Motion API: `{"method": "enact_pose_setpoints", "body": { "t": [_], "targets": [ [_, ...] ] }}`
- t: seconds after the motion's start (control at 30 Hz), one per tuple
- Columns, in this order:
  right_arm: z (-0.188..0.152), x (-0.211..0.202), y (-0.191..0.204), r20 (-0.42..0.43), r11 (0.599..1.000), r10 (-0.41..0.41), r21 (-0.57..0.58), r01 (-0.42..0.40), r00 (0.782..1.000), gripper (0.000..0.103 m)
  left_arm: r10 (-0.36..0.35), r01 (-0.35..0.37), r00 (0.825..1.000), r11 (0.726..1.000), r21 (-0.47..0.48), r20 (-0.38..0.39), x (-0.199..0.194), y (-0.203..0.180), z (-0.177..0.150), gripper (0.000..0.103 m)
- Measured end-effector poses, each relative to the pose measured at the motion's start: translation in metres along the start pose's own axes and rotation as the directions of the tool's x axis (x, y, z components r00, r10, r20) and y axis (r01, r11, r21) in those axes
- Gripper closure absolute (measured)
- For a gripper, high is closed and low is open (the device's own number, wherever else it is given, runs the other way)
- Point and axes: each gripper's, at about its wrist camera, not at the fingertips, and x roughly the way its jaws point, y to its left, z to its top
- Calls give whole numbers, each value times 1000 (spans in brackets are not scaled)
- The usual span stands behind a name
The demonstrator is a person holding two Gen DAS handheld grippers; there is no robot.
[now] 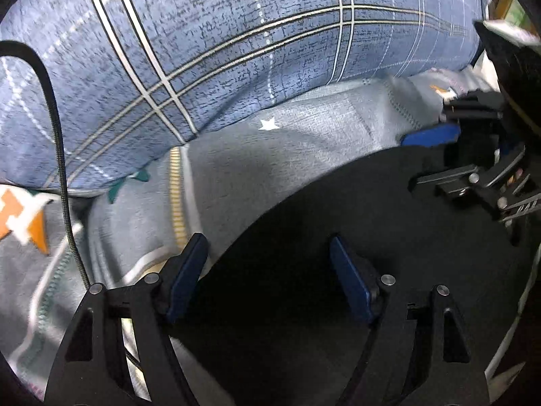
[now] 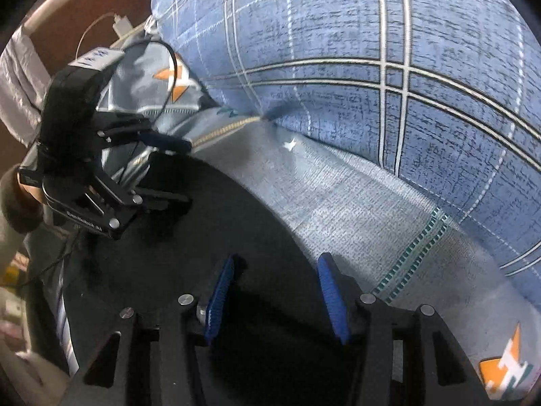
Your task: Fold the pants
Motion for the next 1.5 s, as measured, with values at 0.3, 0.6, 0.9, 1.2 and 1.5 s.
{"method": "enact_pose_setpoints", "body": {
  "t": [0.3, 0.6, 0.9, 1.2, 1.5],
  "targets": [
    [-19, -83, 74, 197, 977, -172, -88, 192, 965, 90, 0, 1, 994, 1000, -10, 107, -61, -21, -12, 94],
    [-146, -134, 201, 286, 957, -191, -157, 243, 939, 91, -53, 76, 969, 993, -86, 241, -137, -69, -131, 94],
    [-190, -102, 206, 227, 989, -147, 18, 146, 963, 89, -74, 130, 969, 964, -233, 235, -130, -79, -193, 92],
    [-166, -122, 217, 266, 998, -47, -16, 54, 963, 68, -67, 216, 944, 866, -451, 323, -144, -28, -190, 40],
    [-143, -81, 242, 276, 992, -69, -84, 96, 959, 61, -70, 181, 968, 860, -477, 241, -96, -17, -147, 40]
  ]
}}
